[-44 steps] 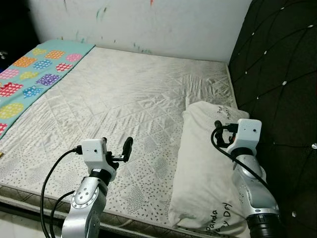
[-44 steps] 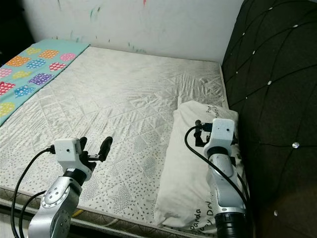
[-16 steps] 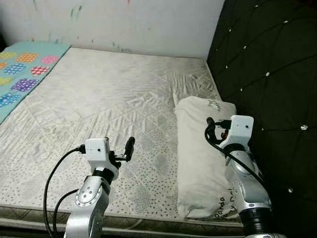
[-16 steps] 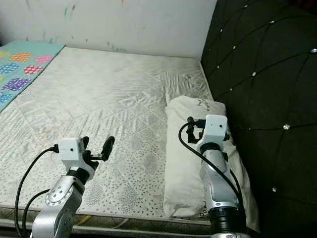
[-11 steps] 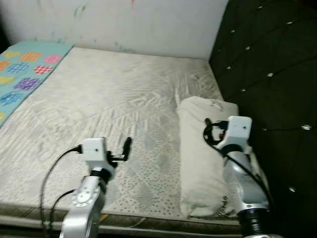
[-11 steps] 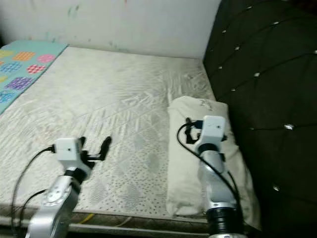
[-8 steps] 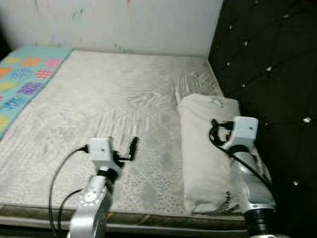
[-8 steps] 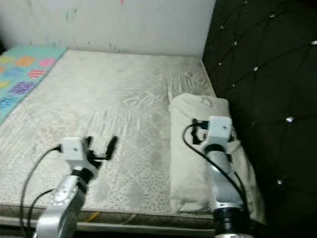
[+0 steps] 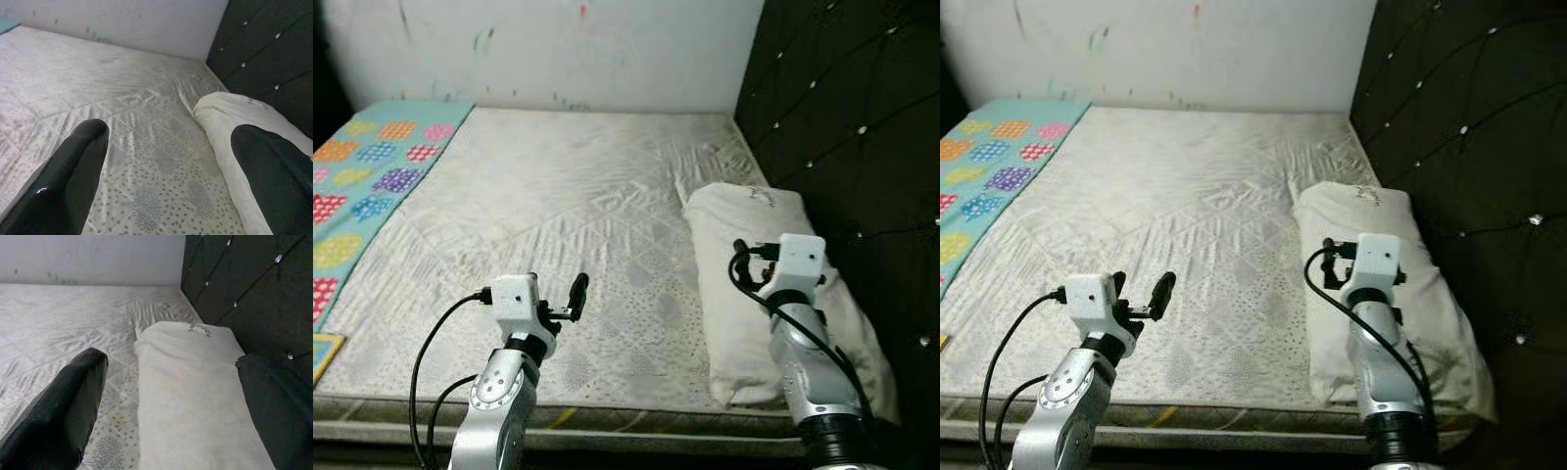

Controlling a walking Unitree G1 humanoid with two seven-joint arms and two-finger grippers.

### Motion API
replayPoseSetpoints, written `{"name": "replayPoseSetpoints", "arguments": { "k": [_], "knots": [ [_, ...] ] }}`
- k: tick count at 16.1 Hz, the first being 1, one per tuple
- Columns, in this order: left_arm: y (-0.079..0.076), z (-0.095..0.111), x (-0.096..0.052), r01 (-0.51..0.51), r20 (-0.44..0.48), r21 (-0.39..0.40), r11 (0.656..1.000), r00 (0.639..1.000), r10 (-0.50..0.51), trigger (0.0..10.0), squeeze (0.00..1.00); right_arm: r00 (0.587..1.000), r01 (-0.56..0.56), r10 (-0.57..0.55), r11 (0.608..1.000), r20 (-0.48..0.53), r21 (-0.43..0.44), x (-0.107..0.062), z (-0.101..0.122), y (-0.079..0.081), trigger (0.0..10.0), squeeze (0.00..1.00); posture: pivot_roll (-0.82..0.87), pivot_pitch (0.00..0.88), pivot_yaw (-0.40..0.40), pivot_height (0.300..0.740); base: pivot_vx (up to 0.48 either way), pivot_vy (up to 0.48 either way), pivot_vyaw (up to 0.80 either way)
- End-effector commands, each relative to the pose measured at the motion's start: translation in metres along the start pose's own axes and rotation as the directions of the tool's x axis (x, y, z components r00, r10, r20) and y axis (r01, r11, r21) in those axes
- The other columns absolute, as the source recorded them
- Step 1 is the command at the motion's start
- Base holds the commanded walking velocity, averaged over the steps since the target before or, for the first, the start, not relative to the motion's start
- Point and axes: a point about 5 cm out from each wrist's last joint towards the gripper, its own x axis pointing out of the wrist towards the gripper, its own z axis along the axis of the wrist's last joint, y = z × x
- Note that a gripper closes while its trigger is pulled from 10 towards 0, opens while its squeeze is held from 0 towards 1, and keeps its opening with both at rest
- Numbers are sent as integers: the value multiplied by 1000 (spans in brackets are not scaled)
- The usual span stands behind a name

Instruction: Clean up the room

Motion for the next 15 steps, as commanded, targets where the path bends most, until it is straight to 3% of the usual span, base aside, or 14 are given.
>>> {"name": "replayPoseSetpoints", "arguments": {
  "k": [1, 9, 15],
  "knots": [
    [8, 1, -1, -26, 1, 21, 999, 1000, 26, 10000, 0, 1000, -26, 26, 1000, 17, 4, 2, 5, 11, 10000, 0, -91, 0, -18, 740, 0, 480, 0],
    [7, 1, 1, -27, 10, 17, 999, 1000, 26, 10000, 0, 999, -36, 36, 999, 14, -7, 4, 4, 11, 10000, 0, -94, 0, -23, 740, 0, 452, 0],
    [3, 3, -3, 37, 26, -2, 999, 999, -37, 10000, 0, 999, -37, 37, 999, 7, -16, 2, 2, 10, 10000, 0, -97, 0, -21, 740, 0, 0, 0]
  ]
}}
